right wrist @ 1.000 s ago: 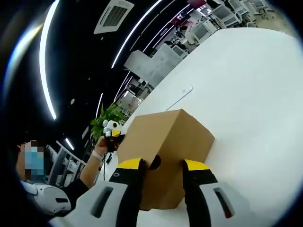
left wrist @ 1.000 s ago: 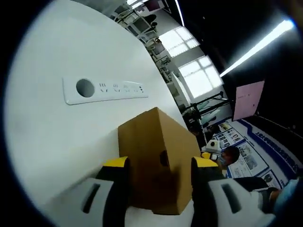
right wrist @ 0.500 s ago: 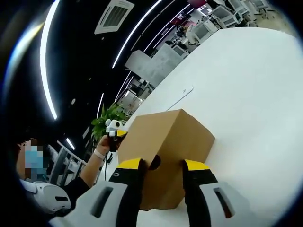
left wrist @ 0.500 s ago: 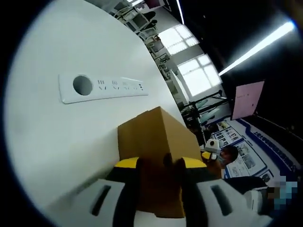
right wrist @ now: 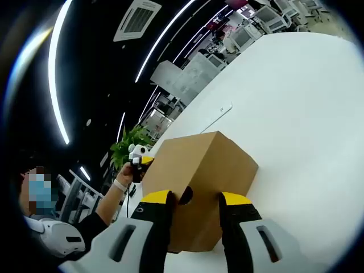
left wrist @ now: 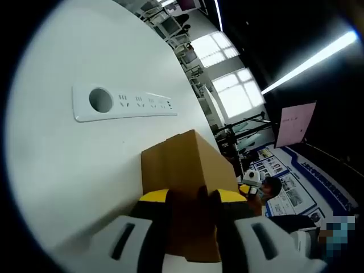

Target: Operate the shoe box by opening the lid, removing the specified soft item, and placing it in the target area until the item is outside and the box remains undamaged.

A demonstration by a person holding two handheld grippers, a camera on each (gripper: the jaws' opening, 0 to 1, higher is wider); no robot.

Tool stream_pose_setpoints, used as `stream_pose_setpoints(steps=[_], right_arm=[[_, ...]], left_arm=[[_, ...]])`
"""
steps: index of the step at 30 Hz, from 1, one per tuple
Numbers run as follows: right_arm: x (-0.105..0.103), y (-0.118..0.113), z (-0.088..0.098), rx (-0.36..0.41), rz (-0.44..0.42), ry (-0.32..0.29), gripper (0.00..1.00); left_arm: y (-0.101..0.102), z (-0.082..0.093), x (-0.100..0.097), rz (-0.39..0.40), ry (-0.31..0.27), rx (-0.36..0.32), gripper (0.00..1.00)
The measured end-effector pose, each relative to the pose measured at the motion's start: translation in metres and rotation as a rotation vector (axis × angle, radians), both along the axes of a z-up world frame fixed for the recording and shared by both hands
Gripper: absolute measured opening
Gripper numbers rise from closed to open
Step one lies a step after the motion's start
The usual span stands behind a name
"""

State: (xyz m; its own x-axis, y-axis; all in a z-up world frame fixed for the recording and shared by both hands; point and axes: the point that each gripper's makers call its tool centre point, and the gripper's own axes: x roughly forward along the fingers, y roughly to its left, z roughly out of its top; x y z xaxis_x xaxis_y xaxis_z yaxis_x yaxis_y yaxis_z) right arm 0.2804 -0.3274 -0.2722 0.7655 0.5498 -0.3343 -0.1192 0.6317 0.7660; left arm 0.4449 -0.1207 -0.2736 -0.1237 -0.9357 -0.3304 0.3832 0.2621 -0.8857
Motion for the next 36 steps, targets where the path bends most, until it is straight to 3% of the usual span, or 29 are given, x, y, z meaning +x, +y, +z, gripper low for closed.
stream_pose_setpoints(steps=[36], right_arm=[[-0.0007,0.0021,0.0005,0.009,-0.012,0.006,0.33]], left_arm=[[-0.001,0.0001,-0.0072,0.035,0.015,0.01,0.29]])
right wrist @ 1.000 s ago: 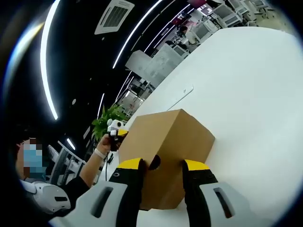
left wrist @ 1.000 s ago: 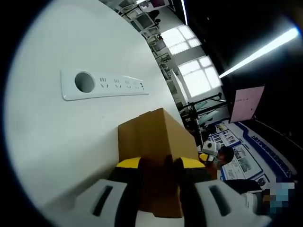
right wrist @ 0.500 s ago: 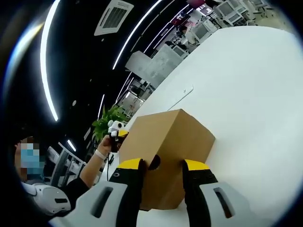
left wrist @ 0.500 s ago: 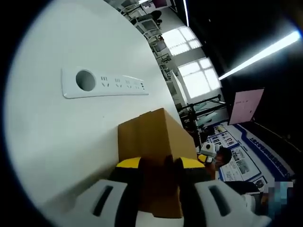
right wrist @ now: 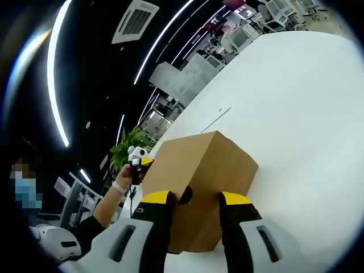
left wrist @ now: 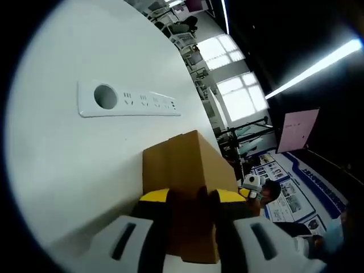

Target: Operate the shoe box by opening the lid, removing the specified soft item, and placing it in the target area until the item is outside and the box remains undamaged.

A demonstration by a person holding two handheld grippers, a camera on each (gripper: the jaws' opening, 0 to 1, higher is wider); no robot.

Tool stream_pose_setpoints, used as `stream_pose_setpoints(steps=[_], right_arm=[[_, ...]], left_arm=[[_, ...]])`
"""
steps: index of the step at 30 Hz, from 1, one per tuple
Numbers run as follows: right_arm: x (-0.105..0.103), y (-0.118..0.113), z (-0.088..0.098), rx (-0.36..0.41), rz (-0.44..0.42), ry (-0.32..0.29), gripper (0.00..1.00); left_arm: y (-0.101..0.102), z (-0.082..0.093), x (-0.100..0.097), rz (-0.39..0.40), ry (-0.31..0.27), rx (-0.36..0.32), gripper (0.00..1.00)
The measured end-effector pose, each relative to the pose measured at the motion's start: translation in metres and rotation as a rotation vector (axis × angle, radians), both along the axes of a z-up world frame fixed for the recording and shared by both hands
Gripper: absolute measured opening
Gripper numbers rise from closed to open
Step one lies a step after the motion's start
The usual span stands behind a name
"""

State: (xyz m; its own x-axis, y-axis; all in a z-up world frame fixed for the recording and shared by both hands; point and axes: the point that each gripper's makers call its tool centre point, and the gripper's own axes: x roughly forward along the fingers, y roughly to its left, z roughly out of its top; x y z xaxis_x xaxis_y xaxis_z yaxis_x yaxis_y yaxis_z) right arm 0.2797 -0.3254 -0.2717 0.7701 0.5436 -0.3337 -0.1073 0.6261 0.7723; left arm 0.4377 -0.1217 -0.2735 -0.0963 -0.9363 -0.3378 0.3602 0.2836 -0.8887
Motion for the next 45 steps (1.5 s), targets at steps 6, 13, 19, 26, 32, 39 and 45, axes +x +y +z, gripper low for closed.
stream_pose_setpoints(steps=[6,13,19,26,32,39,45], right_arm=[[0.0,0.001,0.001,-0.002,0.012,0.007,0.33],[0.002,-0.001,0.001,-0.002,0.032,0.006,0.33],[0.002,-0.001,0.001,0.001,0.055,0.005,0.33],[0.004,-0.002,0.0,0.003,0.082,0.014,0.33],[0.0,0.0,0.0,0.004,0.104,0.019,0.33],[-0.005,0.003,-0.001,0.002,0.131,0.02,0.33],[-0.009,0.005,-0.001,-0.009,0.158,0.028,0.33]], left_arm=[[0.001,0.0,0.007,0.02,0.004,-0.006,0.29],[0.008,0.0,0.012,0.02,0.003,0.005,0.29],[0.011,-0.001,0.004,0.033,0.008,-0.004,0.29],[0.015,0.001,0.002,0.04,0.011,-0.017,0.29],[0.023,0.001,0.007,0.053,0.014,-0.025,0.29],[0.03,0.001,-0.009,0.063,0.019,-0.044,0.29],[0.034,0.0,-0.018,0.078,0.017,-0.05,0.29]])
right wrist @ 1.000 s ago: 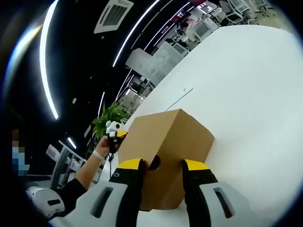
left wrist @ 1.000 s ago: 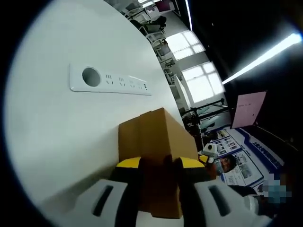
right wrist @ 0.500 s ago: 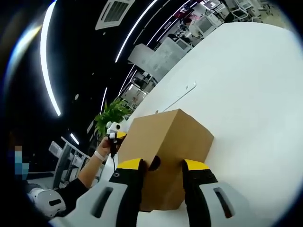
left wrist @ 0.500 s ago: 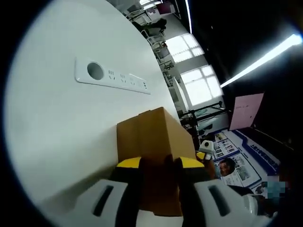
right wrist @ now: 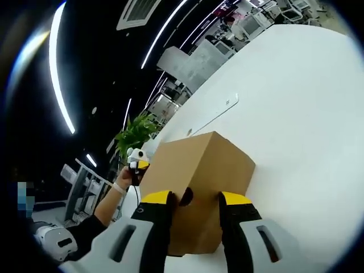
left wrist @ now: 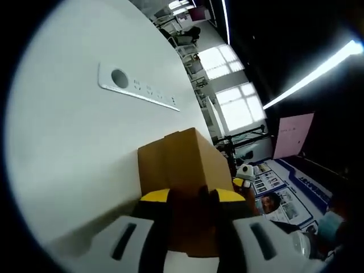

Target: Operate the shoe box by opening the lid, removing the specified soft item, and placing it in the target area until the item is outside and the box remains undamaged.

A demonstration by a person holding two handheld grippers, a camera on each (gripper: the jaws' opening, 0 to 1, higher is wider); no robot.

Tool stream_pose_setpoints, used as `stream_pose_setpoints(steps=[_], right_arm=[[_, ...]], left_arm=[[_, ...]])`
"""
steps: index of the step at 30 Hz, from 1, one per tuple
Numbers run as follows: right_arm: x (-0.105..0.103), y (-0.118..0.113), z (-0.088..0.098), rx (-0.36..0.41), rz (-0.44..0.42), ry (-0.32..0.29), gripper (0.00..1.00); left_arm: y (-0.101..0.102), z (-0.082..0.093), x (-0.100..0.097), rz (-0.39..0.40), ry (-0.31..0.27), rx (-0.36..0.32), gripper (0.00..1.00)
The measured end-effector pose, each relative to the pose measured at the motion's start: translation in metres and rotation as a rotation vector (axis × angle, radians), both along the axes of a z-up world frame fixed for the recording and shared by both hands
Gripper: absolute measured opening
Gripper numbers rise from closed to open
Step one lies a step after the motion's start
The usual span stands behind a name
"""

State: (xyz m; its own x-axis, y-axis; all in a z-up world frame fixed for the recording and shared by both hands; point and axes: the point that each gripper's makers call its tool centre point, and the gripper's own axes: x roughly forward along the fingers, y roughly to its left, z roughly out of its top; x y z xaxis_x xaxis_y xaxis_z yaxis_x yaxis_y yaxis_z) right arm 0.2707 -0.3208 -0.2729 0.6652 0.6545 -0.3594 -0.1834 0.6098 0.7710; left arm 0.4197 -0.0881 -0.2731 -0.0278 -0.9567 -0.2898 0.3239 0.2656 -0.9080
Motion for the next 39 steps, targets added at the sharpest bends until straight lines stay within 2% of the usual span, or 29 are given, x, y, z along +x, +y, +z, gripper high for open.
stream_pose_setpoints(steps=[11,16,21,33,39], right_arm=[[-0.009,0.002,-0.003,-0.004,0.05,0.006,0.33],[-0.012,0.003,-0.003,-0.002,0.068,0.005,0.33],[-0.013,0.005,-0.002,-0.005,0.094,0.001,0.33],[-0.017,0.007,-0.002,-0.012,0.126,-0.006,0.33],[-0.02,0.006,-0.004,-0.029,0.142,-0.005,0.33]], left_arm=[[0.006,0.001,-0.023,0.027,0.002,-0.006,0.28],[0.013,-0.001,-0.017,0.051,0.011,-0.013,0.28],[0.016,-0.001,-0.022,0.064,0.013,-0.016,0.28],[0.019,-0.001,-0.043,0.092,0.012,-0.024,0.28],[0.021,-0.001,-0.055,0.099,0.026,-0.054,0.28]])
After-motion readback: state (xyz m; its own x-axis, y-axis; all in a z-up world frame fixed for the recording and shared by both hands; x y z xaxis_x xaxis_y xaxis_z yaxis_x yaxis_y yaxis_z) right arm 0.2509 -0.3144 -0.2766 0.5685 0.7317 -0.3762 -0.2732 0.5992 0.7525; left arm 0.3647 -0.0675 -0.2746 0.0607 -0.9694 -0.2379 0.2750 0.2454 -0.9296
